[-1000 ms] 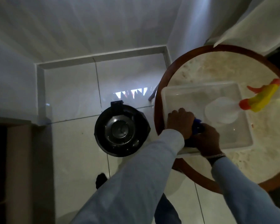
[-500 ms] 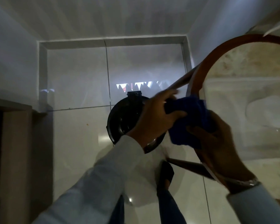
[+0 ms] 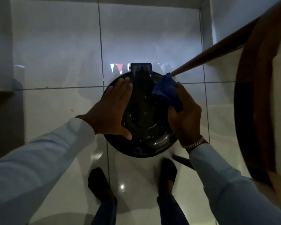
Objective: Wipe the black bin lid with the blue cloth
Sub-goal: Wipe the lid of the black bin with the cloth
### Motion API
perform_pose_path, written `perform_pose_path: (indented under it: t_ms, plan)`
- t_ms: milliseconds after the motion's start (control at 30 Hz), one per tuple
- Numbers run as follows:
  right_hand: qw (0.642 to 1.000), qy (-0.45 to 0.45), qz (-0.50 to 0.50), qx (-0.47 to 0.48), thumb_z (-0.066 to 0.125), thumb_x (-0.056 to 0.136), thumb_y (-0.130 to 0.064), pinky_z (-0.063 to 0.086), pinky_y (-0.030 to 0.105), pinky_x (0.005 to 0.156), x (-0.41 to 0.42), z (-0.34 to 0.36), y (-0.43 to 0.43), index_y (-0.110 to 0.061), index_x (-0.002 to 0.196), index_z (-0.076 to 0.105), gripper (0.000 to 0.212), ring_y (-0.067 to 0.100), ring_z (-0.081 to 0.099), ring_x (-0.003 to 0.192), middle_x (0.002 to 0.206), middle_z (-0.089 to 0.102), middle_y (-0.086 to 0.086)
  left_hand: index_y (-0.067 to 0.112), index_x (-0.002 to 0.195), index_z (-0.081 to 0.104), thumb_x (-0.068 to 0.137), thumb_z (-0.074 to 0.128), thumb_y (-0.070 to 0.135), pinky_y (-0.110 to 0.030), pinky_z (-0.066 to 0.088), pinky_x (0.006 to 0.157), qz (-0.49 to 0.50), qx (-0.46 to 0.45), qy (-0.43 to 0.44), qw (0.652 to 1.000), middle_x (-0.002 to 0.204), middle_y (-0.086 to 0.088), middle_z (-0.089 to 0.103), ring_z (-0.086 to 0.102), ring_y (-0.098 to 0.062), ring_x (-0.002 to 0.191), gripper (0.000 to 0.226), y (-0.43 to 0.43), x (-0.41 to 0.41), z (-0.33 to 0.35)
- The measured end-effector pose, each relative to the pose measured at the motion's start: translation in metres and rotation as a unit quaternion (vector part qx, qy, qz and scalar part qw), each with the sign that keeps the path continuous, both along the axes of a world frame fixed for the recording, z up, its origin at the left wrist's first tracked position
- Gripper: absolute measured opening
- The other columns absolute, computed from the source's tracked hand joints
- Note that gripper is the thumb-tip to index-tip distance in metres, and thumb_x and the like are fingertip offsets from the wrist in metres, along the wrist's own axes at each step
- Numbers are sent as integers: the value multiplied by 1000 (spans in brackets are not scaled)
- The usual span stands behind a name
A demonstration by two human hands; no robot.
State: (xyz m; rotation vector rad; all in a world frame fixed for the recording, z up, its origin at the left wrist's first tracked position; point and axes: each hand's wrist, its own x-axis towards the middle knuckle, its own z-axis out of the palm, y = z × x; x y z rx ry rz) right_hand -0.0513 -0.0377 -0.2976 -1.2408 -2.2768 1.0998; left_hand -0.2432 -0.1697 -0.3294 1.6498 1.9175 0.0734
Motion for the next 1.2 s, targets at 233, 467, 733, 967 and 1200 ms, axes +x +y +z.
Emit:
perform_pose_path:
  t_ms: [233,467,733,967,1200]
  plan:
    - [975,-182,100,86,38,86,-61,12,66,114,-14,-22,-3,-30,147,21,70,33,6,147,161,9,4,12,151,-13,47,52,93,-46,-4,122,-50,51,35,997,164,-13,-13,-15,-27,151,147,3,0,-14]
    - [948,-229,90,200,37,90,-59,22,58,111,16,-47,-46,-31,144,30,61,33,16,145,157,19,4,11,153,-8,47,50,96,-47,-1,124,-48,64,14,997,165,-9,-11,-14,-23,151,148,1,-4,-21]
    - [954,-222,40,195,39,90,-56,28,61,108,14,-51,-38,-31,143,28,60,35,20,143,157,22,6,11,153,-8,49,46,98,-46,-2,124,-58,70,27,995,165,-8,-11,-15,-23,151,146,2,-6,-23]
    - [938,-234,73,245,41,91,-54,20,62,112,16,-57,-95,-34,143,31,57,33,16,146,156,24,2,16,154,-8,49,43,99,-32,-12,122,-43,87,-2,995,165,-6,-10,-13,-20,152,143,3,-5,-26]
    - [964,-179,-5,194,40,91,-50,25,52,112,35,-63,-51,-27,140,31,55,39,25,141,154,26,14,16,153,-9,47,47,98,-30,-16,121,-48,81,3,996,164,-4,-14,-17,-19,151,146,3,-6,-27]
